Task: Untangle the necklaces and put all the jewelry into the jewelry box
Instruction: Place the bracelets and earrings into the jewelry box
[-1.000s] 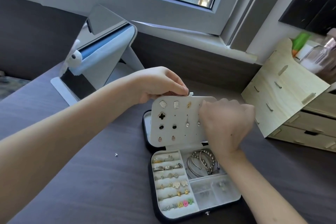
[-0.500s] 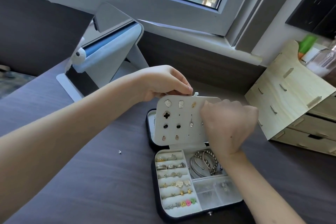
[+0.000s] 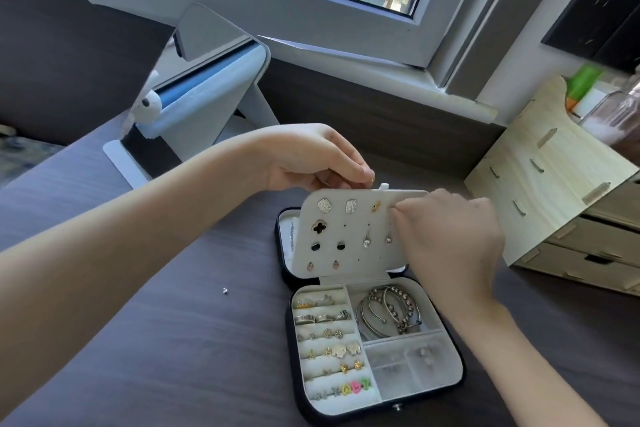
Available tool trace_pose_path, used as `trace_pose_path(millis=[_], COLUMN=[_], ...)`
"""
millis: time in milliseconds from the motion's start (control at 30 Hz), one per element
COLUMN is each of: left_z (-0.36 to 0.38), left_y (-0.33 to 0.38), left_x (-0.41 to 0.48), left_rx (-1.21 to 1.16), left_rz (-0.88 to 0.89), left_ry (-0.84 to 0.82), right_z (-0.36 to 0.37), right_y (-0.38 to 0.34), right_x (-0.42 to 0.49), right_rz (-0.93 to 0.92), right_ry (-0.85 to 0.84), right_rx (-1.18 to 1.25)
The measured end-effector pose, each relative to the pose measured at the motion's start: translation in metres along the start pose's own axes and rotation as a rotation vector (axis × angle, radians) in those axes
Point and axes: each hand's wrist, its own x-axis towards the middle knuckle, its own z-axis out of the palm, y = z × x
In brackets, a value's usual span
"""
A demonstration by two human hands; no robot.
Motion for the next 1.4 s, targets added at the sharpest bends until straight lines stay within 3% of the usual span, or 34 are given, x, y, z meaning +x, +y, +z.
trace_pose_path(millis=[167, 300, 533, 1133, 1400], left_z=[0.000, 0.002, 0.022, 0.057, 0.056], left_y=[0.009, 0.017, 0.005, -0.007, 0.001], left_x=[-0.001, 0.000, 0.019, 0.041, 0.037], left_rx=[0.106, 0.166, 0.289, 0.254, 0.366], left_rz=[0.030, 0.039, 0.056, 0.164, 0.207], left_ry=[-0.162, -0.272, -0.340, -0.533, -0.520], right_z=[-0.019, -0.031, -0.048, -0.047, -0.047], right_y=[0.005, 0.014, 0.015, 0.013, 0.013], right_x=[0.011, 0.012, -0.020, -0.045, -0.044], right_rz=[0.134, 0.095, -0.103, -0.093, -0.075], right_ry=[-0.143, -0.211, -0.065, 0.031, 0.026], right_rx=[0.111, 0.187, 0.100, 0.094, 0.099])
